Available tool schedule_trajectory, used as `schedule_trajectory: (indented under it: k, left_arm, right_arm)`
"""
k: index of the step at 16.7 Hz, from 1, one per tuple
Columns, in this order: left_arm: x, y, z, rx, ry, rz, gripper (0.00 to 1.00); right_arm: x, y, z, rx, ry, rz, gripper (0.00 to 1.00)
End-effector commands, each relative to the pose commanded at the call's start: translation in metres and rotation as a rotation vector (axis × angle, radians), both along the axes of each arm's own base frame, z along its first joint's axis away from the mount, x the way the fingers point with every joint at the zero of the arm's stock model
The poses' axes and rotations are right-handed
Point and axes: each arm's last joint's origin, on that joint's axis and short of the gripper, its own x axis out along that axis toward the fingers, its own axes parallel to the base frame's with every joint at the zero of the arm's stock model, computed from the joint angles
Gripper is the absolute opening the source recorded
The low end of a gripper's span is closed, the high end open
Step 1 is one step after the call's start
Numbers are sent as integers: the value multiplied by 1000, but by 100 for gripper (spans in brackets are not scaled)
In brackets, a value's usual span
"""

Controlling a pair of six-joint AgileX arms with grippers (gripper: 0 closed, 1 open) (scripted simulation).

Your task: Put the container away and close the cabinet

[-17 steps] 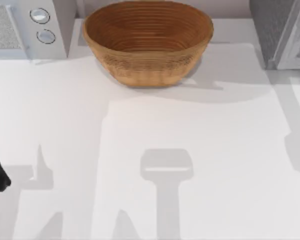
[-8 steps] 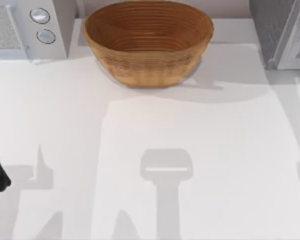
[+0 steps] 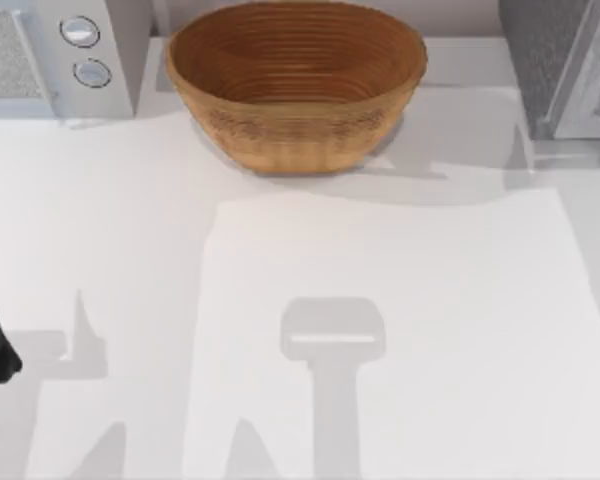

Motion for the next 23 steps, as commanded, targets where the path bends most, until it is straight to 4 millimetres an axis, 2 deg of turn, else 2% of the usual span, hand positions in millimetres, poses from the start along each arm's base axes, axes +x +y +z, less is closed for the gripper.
schedule_trajectory:
  k: [4,7,9,11,13,15,23]
  left_arm:
    - [0,0,0,0,0,0,100]
    - [0,0,0,0,0,0,100]
    - [0,0,0,0,0,0,100]
    - [0,0,0,0,0,0,100]
    - [0,0,0,0,0,0,100]
    - [0,0,0,0,0,0,100]
    - [0,0,0,0,0,0,100]
  right_arm:
    - [-45,-7,-119,4,80,-11,100]
    - [-66,-11,-202,17,110,-24,100]
    - [-73,-12,-247,29,119,-34,100]
    - [-75,-13,-282,40,126,-45,100]
    - [-76,-14,-307,50,132,-54,100]
    - [-75,-15,-321,56,138,-60,100]
    - [-74,-15,-322,57,140,-56,100]
